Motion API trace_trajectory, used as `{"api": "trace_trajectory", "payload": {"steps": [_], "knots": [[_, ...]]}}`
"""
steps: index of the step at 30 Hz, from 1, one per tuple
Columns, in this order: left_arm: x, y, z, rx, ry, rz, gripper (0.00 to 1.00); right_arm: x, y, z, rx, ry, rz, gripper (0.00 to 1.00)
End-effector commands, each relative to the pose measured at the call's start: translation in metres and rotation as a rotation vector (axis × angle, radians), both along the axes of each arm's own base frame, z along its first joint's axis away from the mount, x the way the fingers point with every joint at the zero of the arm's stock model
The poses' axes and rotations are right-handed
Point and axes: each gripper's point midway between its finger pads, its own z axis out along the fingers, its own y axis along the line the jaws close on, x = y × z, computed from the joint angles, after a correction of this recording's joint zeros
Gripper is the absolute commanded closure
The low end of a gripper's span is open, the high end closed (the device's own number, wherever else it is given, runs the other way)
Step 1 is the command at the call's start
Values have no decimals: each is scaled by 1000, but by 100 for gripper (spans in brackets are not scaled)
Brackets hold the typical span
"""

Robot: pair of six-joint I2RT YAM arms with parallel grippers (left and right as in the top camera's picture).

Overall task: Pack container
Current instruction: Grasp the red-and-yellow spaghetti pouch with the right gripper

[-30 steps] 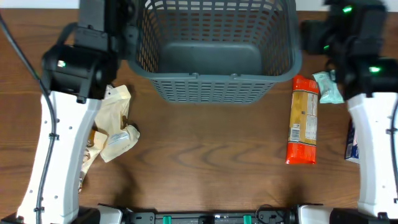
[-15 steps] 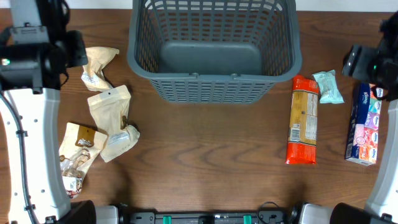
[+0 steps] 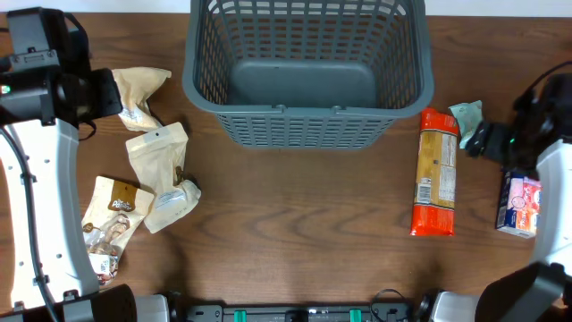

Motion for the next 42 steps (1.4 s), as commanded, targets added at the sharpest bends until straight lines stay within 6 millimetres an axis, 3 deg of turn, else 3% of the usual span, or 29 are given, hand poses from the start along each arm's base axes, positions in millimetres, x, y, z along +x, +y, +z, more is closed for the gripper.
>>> {"api": "trace_trajectory", "payload": {"steps": [1,6,10,22,35,39,42], "knots": [[3,-5,0,-26,-8,-14,54,-6,20,-34,74,42,37,8],[4,-4,0,-21,-13,-21,54,-16,38,-73,92,68,110,7],[4,-4,0,-19,-12,-23,54,-15,47,-84,107,52,147,6],[4,-4,0,-19,-11,-23,53,3,41,-103,47,-46,191,4],[4,-4,0,-19,-12,-22,53,7,38,-160,84,43,169,9],[4,-4,0,-19,-12,-22,53,5,39,-170,94,68,168,13],[4,-4,0,-19,-12,-23,53,6,38,-172,96,64,157,27]]}}
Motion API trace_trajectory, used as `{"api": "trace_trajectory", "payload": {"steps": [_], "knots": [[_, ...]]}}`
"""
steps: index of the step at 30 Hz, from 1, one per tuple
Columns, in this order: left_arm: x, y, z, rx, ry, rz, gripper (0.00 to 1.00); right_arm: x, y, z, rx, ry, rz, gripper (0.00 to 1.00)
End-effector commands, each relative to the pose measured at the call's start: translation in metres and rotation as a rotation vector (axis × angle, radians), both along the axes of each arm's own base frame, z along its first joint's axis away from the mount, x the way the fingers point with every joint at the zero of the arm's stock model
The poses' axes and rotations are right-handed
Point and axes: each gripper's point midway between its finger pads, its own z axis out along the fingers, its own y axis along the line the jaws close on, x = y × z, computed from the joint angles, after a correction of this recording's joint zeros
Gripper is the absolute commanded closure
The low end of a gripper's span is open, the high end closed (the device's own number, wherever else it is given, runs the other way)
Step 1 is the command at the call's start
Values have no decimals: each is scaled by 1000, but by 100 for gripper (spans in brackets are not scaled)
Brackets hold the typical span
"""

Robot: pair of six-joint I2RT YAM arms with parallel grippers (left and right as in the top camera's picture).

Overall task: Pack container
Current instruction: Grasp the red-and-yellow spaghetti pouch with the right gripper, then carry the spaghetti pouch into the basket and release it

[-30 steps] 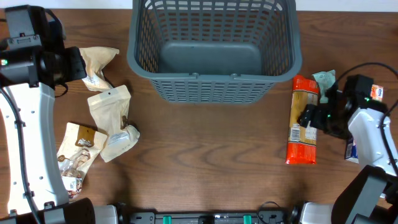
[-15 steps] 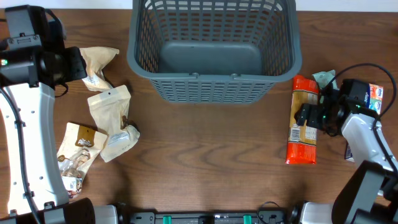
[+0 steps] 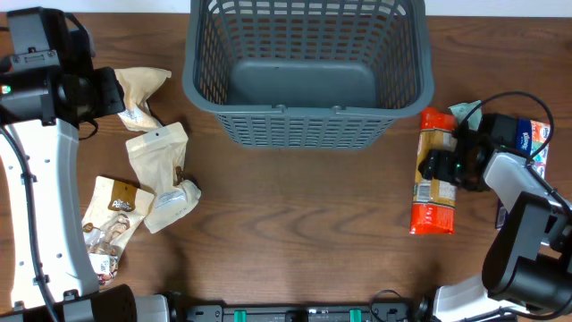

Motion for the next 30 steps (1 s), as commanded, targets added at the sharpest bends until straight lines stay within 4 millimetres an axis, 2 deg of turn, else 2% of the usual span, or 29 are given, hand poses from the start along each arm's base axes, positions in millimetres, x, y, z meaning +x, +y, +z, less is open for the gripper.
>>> {"api": "trace_trajectory", "payload": {"steps": [1,4,9,12,15,18,19,20,22,27,30], "knots": [[0,0,-1,0,5,-6,53,-16,4,-25,16,84,-13,36],[0,0,-1,0,5,-6,53,-14,4,-25,17,78,-21,64],[0,0,-1,0,5,-6,53,-10,4,-23,25,66,-33,88],[0,0,-1,0,5,-6,53,1,5,-9,44,35,-34,96],[0,0,-1,0,5,-6,53,20,3,21,50,-20,-26,99],[0,0,-1,0,5,-6,53,47,-6,70,21,-115,-22,99],[0,0,-1,0,5,-6,53,63,-11,106,-3,-189,-20,99],[0,0,-1,0,5,-6,53,67,-13,116,-11,-211,-19,99],[0,0,-1,0,5,-6,53,83,-18,161,-46,-307,-8,99],[0,0,-1,0,6,-6,53,105,-22,280,-131,-557,13,99],[0,0,-1,0,6,-6,53,111,-7,339,-172,-684,85,99]]}}
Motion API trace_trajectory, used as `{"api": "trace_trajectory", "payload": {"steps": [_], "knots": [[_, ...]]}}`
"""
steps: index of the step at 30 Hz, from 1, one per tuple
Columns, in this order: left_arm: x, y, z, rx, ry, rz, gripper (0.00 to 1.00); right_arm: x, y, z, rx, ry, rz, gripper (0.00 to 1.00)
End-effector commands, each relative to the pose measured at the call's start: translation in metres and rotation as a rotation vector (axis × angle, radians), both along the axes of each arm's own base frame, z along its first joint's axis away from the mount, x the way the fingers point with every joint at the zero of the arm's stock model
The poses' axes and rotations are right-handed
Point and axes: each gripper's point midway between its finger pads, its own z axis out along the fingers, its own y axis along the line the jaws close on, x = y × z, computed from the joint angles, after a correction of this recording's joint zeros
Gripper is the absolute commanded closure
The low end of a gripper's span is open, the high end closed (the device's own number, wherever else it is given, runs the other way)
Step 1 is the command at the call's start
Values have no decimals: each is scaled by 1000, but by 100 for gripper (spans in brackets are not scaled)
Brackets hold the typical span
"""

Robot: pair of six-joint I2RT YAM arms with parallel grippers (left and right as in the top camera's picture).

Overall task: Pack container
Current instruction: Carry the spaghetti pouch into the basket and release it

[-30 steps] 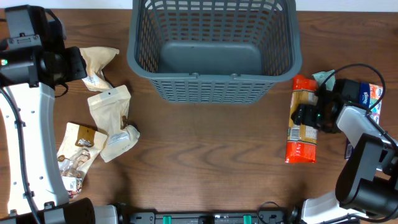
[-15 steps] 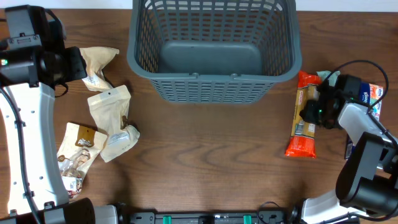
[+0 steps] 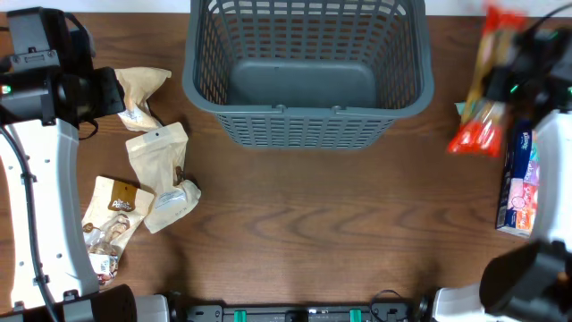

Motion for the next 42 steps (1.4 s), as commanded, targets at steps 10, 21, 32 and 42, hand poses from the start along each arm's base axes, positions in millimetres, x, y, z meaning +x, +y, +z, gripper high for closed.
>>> {"api": "trace_trajectory", "payload": {"steps": [10,21,32,42], "knots": [[-1,0,-2,2,10,-4,53,-6,169,214,-516,-496,687,99],[-7,-1,-5,-3,37,-4,53,-2,305,153,-684,-588,1347,99],[-6,-1,-5,-3,36,-4,53,27,339,-31,-438,-186,1605,99],[-6,-1,-5,-3,35,-4,53,25,340,-18,-386,-173,1547,1]]}}
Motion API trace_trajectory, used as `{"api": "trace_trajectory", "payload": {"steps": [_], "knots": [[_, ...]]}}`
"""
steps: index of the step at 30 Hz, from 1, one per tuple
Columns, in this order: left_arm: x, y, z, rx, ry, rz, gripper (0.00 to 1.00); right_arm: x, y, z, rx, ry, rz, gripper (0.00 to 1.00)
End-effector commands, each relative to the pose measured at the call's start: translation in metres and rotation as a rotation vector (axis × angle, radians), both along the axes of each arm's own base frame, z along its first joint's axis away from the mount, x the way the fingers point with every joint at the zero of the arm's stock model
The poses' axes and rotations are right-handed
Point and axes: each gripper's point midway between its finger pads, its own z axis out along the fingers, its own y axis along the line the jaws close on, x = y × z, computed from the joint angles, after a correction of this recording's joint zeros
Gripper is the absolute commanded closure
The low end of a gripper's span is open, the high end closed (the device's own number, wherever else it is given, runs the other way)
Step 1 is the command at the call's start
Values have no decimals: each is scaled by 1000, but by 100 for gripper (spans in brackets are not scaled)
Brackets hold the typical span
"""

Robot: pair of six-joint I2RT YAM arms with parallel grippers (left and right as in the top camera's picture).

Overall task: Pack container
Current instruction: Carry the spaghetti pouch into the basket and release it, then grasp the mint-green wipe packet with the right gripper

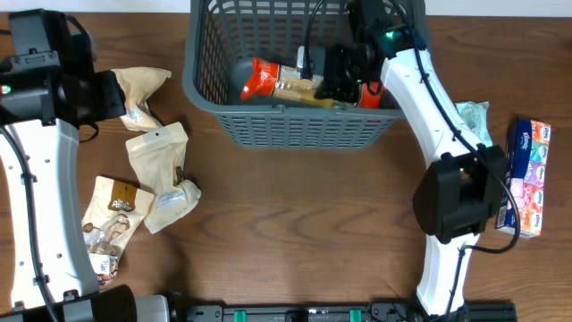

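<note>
The grey plastic basket [308,134] stands at the back middle of the table. Inside it lies a long orange-red packet [290,82], roughly level, its red end toward the left. My right gripper [347,82] reaches into the basket from the right and appears shut on the packet's right part; the fingers are hidden under the wrist. At the far left, my left gripper [112,94] hovers beside a tan pouch [143,89]; its fingers do not show clearly.
More tan pouches [159,152] and a white packet [174,201] lie left of the basket, with a snack bag [112,224] near the left front. A teal packet [474,116] and a blue-pink tissue pack [527,174] lie at the right.
My right gripper was high at the right back edge with the orange-red packet dangling; now it is inside the basket with the packet lying across it. The left arm has not moved.
The orange-red packet lay on the table right of the basket, my right gripper near the teal packet. Then the gripper was at the packet's upper part. Then it held the packet in the air at the back right, and now the packet is in the basket.
</note>
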Motion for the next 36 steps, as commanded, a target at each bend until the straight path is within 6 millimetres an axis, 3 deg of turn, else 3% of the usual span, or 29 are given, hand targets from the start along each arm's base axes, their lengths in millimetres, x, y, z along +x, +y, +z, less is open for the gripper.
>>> {"api": "trace_trajectory", "payload": {"steps": [1,6,10,12,14,18,23,24,25,32,36], "knots": [[0,0,-1,2,6,-4,53,-4,14,88,137,-131,-13,1],[0,0,-1,2,7,-4,53,-24,9,176,224,-300,-2,1],[0,0,-1,2,7,-4,53,-43,-23,248,245,-467,-85,1],[0,0,-1,2,6,-4,53,-42,-58,277,244,-526,-260,1],[0,0,-1,2,6,-4,53,-39,-112,302,239,-576,-522,1],[0,0,-1,2,6,-4,53,-47,-208,317,254,-582,-942,1],[0,0,-1,2,6,-4,53,-68,-283,270,242,-356,-1252,1],[0,0,-1,2,6,-4,53,-71,-293,256,224,-305,-1292,1],[0,0,-1,2,5,-4,53,-72,-307,228,187,-197,-1338,1],[0,0,-1,2,5,-4,53,-50,-324,122,52,135,-1359,1],[0,0,-1,2,6,-4,53,-35,-327,46,-40,332,-1305,1]]}}
